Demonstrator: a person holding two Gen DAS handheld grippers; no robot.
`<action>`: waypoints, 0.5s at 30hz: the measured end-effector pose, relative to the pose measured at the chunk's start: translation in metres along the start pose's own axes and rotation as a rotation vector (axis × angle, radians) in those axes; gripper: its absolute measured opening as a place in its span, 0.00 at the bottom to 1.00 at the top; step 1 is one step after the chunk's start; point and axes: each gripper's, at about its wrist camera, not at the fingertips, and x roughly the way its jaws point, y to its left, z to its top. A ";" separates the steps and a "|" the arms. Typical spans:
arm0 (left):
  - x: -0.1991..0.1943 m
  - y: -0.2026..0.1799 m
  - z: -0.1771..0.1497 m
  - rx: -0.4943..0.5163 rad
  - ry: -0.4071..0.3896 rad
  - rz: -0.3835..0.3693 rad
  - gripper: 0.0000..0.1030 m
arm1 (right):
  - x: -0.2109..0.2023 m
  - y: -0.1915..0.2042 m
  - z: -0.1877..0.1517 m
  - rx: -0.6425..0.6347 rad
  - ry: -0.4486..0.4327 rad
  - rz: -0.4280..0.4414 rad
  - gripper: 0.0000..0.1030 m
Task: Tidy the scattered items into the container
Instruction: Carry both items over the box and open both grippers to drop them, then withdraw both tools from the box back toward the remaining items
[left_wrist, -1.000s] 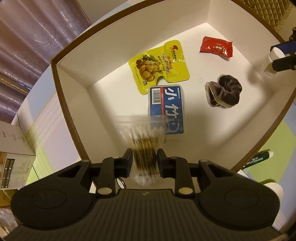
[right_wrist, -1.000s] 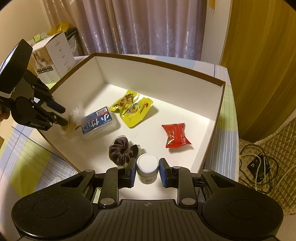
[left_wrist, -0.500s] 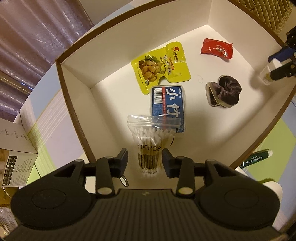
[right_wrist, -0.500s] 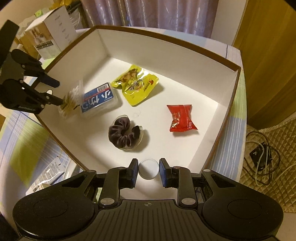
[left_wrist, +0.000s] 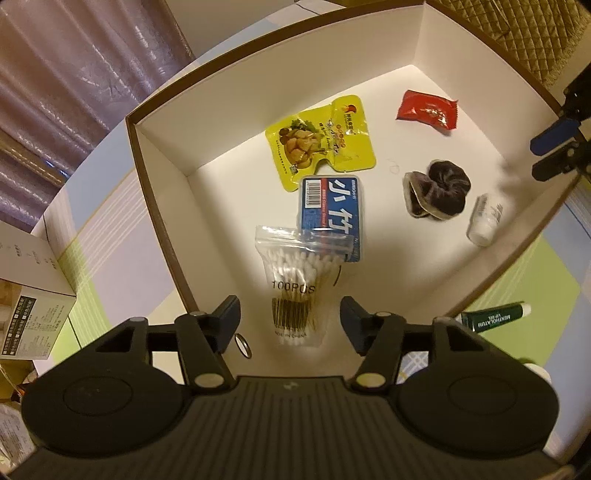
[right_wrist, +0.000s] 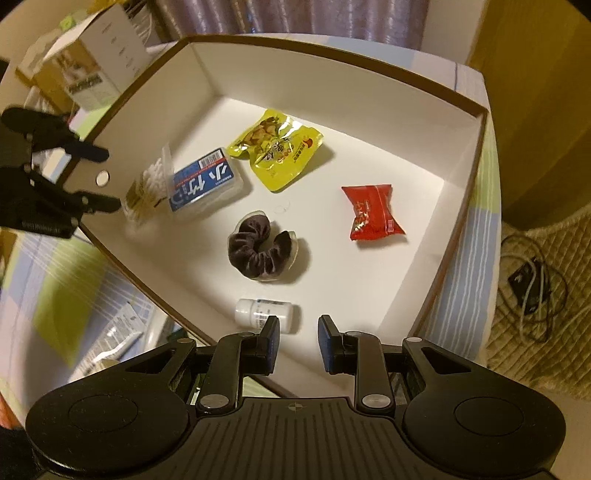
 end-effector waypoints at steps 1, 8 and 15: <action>-0.001 0.000 0.000 -0.005 -0.002 -0.001 0.58 | -0.001 -0.001 0.000 0.018 -0.003 0.007 0.43; -0.013 0.000 -0.001 -0.030 -0.025 0.007 0.62 | -0.024 0.007 -0.002 0.047 -0.101 0.015 0.86; -0.035 -0.007 -0.009 -0.041 -0.073 0.051 0.74 | -0.034 0.010 -0.016 0.077 -0.173 -0.019 0.86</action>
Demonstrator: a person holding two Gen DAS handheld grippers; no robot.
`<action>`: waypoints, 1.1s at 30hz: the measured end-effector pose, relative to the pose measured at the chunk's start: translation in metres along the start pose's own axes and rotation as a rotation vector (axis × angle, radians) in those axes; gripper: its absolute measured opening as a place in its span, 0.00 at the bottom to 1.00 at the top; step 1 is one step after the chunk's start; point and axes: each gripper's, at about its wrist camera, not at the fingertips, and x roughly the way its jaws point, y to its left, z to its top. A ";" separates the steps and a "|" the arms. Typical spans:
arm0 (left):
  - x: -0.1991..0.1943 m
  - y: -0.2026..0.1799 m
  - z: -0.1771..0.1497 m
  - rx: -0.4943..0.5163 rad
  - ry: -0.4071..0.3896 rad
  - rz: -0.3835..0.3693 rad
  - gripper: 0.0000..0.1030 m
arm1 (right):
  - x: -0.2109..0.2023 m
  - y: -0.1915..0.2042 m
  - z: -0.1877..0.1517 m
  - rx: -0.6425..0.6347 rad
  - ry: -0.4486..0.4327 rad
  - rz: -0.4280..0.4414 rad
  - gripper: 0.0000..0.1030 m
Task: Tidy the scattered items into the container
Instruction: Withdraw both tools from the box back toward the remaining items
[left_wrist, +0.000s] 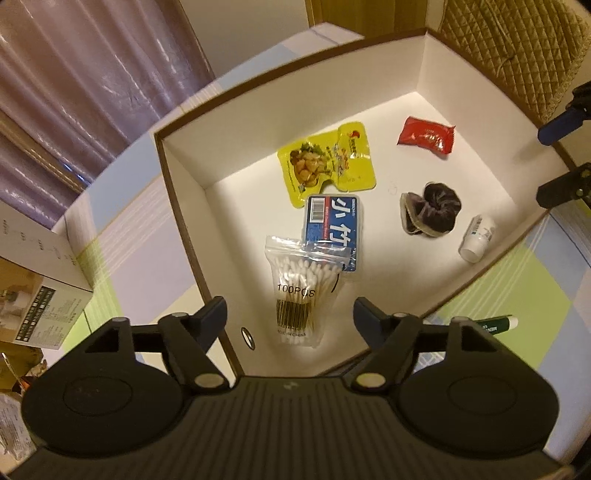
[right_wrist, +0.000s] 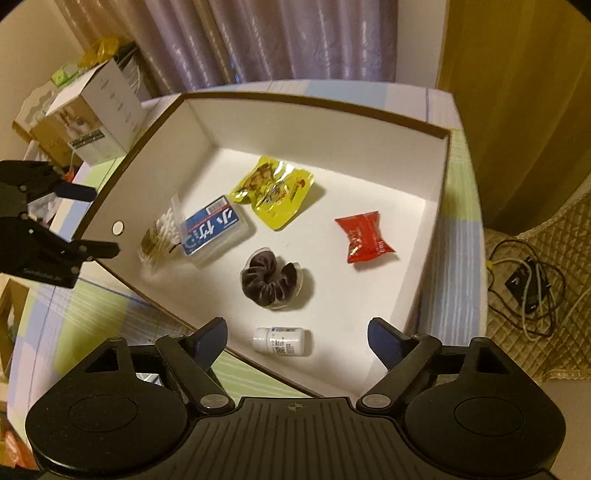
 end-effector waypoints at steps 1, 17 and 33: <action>-0.004 -0.002 -0.002 0.004 -0.009 0.014 0.74 | -0.003 0.000 -0.003 0.007 -0.015 -0.010 0.86; -0.048 -0.015 -0.044 -0.035 -0.070 0.029 0.83 | -0.046 0.018 -0.045 0.088 -0.170 0.004 0.86; -0.042 -0.053 -0.156 -0.150 -0.052 -0.122 0.75 | -0.020 0.021 -0.151 0.355 -0.135 0.159 0.86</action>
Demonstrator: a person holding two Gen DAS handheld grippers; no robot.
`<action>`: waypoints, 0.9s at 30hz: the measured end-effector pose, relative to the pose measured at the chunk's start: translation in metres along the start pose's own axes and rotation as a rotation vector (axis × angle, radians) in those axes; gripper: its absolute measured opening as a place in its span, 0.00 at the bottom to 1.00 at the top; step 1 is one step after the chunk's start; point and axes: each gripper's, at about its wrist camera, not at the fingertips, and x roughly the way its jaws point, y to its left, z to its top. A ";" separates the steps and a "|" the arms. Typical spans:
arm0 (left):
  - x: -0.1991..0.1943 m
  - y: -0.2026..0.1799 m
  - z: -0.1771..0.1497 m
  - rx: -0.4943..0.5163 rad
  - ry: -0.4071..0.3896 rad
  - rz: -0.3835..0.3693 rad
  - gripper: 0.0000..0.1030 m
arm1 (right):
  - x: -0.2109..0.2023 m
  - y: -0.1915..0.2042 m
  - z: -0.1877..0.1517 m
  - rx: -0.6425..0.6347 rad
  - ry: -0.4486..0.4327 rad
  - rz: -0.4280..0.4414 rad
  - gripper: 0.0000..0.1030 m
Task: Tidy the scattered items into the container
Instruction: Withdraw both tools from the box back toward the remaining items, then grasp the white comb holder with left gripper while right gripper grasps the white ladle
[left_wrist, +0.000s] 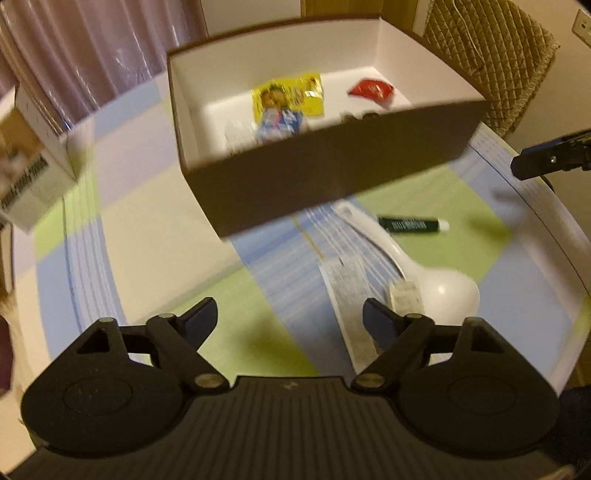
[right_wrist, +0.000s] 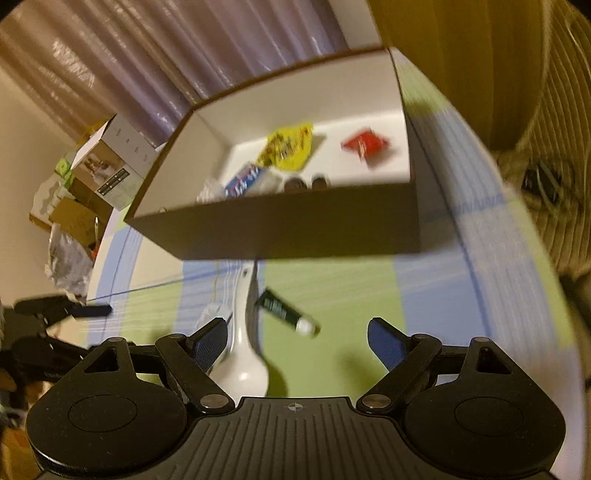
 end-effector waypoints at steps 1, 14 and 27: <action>0.002 -0.002 -0.007 -0.011 0.006 -0.013 0.72 | 0.001 -0.003 -0.007 0.027 0.003 0.007 0.86; 0.006 -0.048 -0.041 0.058 -0.006 -0.079 0.51 | 0.008 -0.028 -0.042 0.207 0.036 0.016 0.86; 0.027 -0.081 -0.030 0.234 -0.001 -0.099 0.50 | 0.007 -0.035 -0.052 0.241 0.044 0.004 0.86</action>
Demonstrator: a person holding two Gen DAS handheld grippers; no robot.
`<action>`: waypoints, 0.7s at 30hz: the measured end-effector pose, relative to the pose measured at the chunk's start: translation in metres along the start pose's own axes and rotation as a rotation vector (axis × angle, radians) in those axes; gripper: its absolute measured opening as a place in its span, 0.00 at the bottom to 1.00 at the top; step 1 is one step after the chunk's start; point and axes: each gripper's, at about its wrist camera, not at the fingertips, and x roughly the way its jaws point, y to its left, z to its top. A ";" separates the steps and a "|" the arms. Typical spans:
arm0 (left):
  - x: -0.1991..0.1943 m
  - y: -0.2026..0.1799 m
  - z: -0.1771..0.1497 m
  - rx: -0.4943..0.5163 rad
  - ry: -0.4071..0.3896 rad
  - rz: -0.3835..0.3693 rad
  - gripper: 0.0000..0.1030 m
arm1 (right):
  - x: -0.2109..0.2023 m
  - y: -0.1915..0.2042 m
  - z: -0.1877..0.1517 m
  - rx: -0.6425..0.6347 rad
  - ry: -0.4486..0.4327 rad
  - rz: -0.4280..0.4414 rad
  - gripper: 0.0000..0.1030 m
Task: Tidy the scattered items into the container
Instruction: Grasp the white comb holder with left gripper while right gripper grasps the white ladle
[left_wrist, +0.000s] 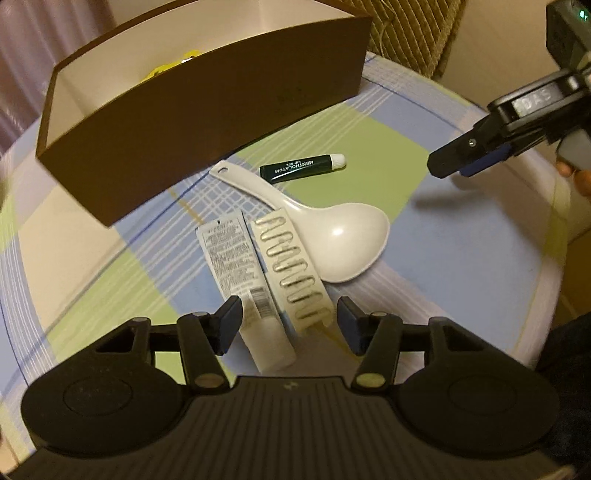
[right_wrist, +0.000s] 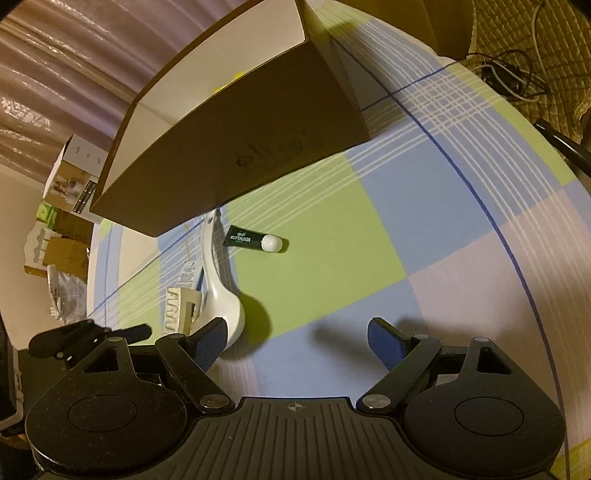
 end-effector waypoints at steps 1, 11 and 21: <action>0.002 0.000 0.002 0.000 -0.001 -0.008 0.50 | -0.001 -0.001 -0.001 0.002 -0.001 0.000 0.86; 0.024 -0.001 0.008 0.000 0.017 0.016 0.23 | 0.005 -0.003 -0.005 0.081 0.004 0.078 0.86; -0.010 0.020 -0.010 -0.168 -0.043 0.030 0.22 | 0.044 0.003 -0.007 0.218 0.058 0.168 0.58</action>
